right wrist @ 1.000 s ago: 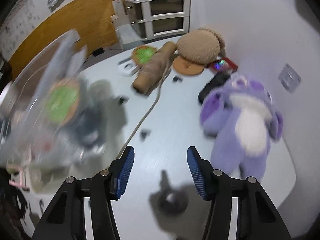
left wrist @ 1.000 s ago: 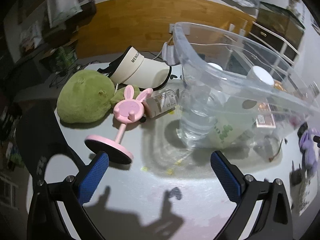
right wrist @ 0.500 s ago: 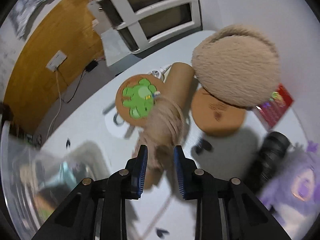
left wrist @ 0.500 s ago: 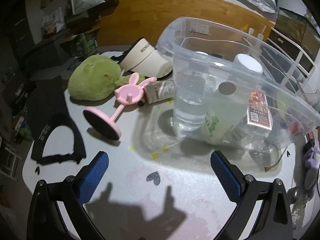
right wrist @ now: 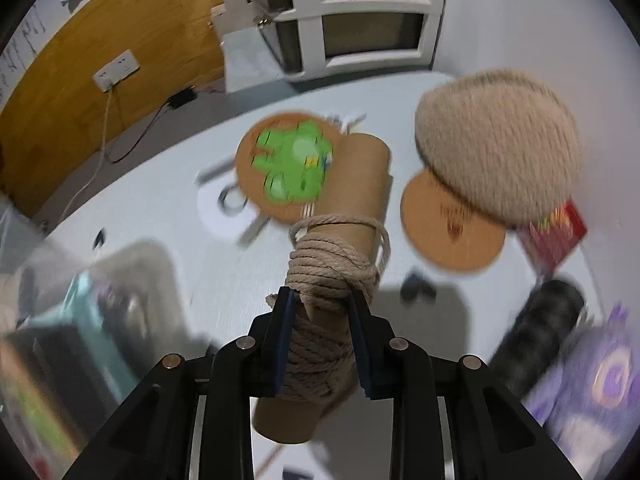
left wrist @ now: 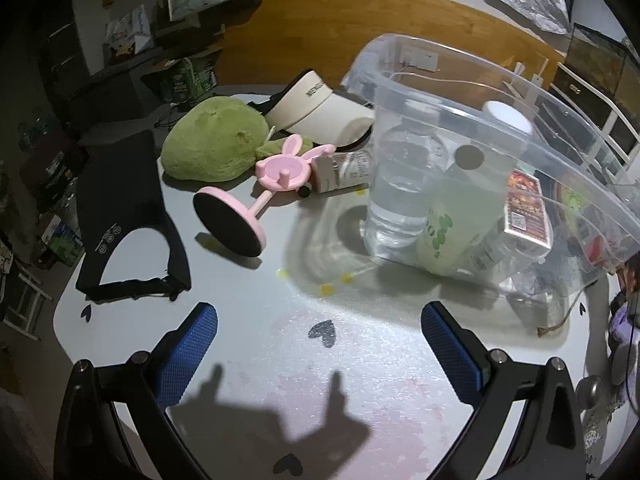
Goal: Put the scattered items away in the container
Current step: 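Lift the rope-wrapped tube with the right gripper toward the left gripper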
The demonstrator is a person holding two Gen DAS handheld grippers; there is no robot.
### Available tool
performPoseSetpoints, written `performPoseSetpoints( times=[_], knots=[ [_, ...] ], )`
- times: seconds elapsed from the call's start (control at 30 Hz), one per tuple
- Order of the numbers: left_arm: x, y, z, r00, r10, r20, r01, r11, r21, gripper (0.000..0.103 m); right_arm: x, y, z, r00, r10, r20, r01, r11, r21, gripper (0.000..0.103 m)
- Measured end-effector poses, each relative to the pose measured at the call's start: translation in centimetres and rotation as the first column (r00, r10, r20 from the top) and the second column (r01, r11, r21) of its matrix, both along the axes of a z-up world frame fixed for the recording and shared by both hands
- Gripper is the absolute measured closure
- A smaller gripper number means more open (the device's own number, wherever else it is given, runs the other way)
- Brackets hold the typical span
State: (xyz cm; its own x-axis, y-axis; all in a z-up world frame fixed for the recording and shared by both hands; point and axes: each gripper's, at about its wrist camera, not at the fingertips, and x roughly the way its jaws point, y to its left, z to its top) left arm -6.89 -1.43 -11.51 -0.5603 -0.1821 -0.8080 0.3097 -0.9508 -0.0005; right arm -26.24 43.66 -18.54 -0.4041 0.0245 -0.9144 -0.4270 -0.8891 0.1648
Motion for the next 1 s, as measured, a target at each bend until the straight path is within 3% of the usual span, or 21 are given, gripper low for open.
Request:
performPoseSetpoints(
  times=[0.27, 0.47, 0.6, 0.83, 1.0],
  knots=[
    [0.5, 1.6, 0.3, 0.996, -0.082, -0.028, 0.083, 0.996, 0.025, 0.001, 8.6, -1.7, -1.0, 0.999, -0.036, 0.001, 0.036, 0.979, -0.203, 0.074],
    [1.5, 2.8, 0.0, 0.987, -0.155, -0.036, 0.157, 0.986, 0.056, 0.001, 13.6, -5.4, -1.2, 1.000, -0.024, 0.001, 0.024, 0.970, -0.242, 0.074],
    [2.2, 4.1, 0.0, 0.965, -0.259, -0.053, 0.262, 0.962, 0.076, 0.001, 16.6, -7.3, -1.5, 0.999, -0.044, 0.007, 0.045, 0.954, -0.297, 0.074],
    [2.9, 7.4, -1.3, 0.869, -0.494, -0.041, 0.495, 0.863, 0.101, 0.001, 20.8, -11.3, -2.5, 0.998, -0.054, 0.033, 0.063, 0.905, -0.421, 0.073],
    [4.0, 10.0, -3.0, 0.751, -0.660, -0.010, 0.656, 0.746, 0.116, 0.004, 22.7, -14.5, -2.9, 0.999, -0.039, 0.037, 0.052, 0.881, -0.470, 0.073]
  ],
)
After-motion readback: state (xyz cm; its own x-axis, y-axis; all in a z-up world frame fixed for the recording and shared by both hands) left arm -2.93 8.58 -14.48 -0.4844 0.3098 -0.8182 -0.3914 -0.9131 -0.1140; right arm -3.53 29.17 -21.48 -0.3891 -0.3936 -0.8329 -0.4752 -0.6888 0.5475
